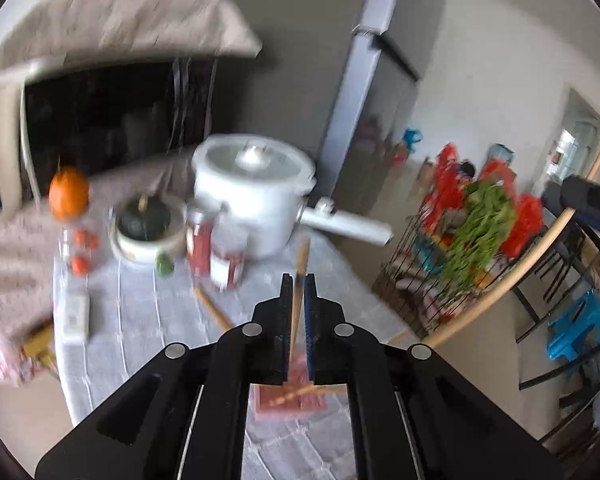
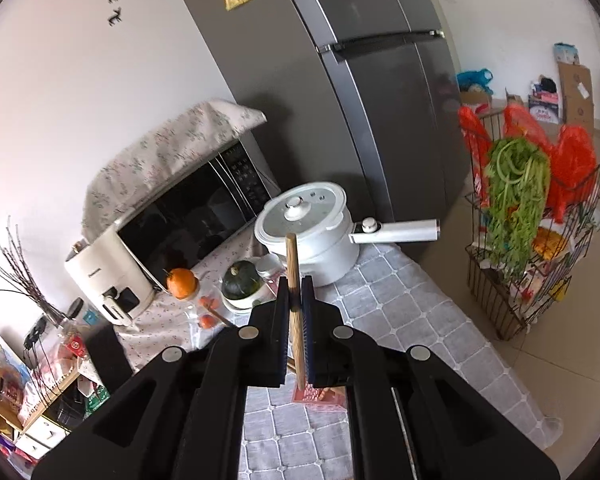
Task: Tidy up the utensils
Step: 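Carry both chopsticks over the pink basket and open both grippers to drop them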
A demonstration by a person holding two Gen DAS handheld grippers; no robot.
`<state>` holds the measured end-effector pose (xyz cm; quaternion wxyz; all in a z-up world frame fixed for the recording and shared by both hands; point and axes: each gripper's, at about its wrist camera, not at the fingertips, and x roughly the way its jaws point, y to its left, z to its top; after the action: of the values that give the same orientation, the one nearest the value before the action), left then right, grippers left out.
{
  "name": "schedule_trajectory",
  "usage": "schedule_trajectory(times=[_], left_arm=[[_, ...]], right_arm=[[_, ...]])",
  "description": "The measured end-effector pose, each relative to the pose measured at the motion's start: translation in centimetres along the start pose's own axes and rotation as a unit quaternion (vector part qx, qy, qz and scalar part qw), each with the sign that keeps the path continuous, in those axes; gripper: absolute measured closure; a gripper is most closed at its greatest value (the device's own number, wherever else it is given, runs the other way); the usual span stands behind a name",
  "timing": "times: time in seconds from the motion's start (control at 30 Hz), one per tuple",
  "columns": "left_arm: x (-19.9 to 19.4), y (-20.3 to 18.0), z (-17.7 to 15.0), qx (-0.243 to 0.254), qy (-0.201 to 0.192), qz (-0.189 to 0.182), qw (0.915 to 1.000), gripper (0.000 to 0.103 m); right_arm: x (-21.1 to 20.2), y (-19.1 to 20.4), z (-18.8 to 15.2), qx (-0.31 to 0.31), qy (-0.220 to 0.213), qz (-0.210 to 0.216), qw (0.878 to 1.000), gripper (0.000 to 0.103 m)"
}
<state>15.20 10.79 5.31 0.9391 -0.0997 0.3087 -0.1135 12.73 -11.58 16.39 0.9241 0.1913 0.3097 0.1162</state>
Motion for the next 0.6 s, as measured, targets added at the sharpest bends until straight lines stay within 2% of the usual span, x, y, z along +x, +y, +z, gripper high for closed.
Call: schedule_trajectory(times=[0.13, 0.27, 0.43, 0.6], left_arm=[[-3.0, 3.1, -0.6, -0.060, -0.040, 0.002, 0.9974, 0.086], [-6.3, 5.0, -0.5, -0.092, -0.072, 0.004, 0.9931, 0.081], [-7.3, 6.1, -0.5, -0.101, -0.070, 0.006, 0.9924, 0.080], [-5.8, 6.1, -0.9, -0.097, -0.050, 0.010, 0.9939, 0.079]], right_arm=[[2.3, 0.0, 0.0, -0.004, 0.011, -0.008, 1.000, 0.097], [3.4, 0.8, 0.1, -0.011, 0.015, -0.011, 1.000, 0.097], [4.5, 2.1, 0.0, -0.025, 0.018, -0.020, 0.999, 0.097], [7.1, 2.1, -1.1, -0.018, 0.028, -0.035, 0.999, 0.096]])
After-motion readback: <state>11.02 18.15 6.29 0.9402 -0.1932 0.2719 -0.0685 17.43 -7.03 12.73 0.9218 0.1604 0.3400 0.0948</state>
